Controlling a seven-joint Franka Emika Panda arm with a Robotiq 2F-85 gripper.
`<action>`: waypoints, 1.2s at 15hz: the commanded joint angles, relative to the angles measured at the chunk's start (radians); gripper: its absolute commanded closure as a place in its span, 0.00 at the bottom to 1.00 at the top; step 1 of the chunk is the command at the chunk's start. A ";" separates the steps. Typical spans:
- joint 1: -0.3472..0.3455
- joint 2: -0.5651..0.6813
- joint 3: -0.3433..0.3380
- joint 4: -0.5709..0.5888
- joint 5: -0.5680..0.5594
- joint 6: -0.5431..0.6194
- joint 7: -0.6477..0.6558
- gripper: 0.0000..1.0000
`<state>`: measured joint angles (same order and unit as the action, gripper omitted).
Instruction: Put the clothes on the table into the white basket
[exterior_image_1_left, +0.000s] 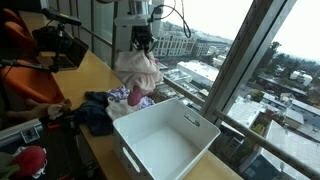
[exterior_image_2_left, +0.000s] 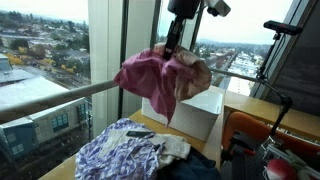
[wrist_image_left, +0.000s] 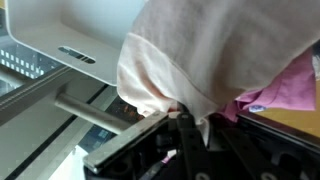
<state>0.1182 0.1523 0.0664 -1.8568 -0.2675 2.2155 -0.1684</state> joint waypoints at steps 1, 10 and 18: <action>-0.050 -0.116 -0.022 0.044 0.005 -0.080 -0.068 0.98; -0.195 0.037 -0.127 0.271 0.060 -0.112 -0.226 0.98; -0.221 0.193 -0.126 0.158 0.058 -0.095 -0.213 0.98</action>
<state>-0.0867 0.3221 -0.0572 -1.6656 -0.2042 2.1092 -0.3701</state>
